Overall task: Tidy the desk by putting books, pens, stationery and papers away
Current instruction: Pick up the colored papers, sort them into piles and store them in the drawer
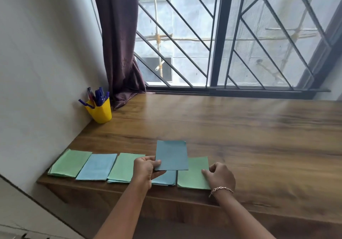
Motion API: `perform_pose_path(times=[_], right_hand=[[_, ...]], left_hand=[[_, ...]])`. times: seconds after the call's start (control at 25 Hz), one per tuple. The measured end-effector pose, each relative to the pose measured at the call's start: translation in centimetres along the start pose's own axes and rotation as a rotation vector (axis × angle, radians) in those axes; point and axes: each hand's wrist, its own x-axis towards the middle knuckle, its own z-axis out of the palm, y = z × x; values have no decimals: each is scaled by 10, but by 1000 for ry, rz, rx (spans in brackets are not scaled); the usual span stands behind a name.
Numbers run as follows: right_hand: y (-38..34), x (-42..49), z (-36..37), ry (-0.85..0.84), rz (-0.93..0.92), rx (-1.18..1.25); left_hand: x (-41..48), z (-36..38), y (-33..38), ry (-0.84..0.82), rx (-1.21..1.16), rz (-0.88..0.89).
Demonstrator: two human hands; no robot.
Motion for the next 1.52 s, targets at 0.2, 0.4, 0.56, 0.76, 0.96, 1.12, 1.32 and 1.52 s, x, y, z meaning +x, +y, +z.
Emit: perform_pose_path(times=[0.2,0.4,0.56,0.76,0.96,1.12,1.32,1.52], right_hand=[[11,8,-12,24,-20,71],[27,18,-37,-62,96,747],[44,22,-57,-74,119,802],[74,31,-68,22,180,674],[86,27,-62,79,151,377],[84,23,-58,104,79,192],[81,22,-49,183,35,-2],[81,24,-46,210,6,-75]], left_hand=[[-5,28,-9,-105,40,-6],[-15,66,-27,-193,82,-3],[-21,97,-50,-280,148,10],[-24,114,-74,-290,502,335],[-35,117,-82,-262,861,511],[-31,119,-81,-248,1028,610],[-22,119,-85,-225,1082,701],[-21,118,-85,-191,1121,773]])
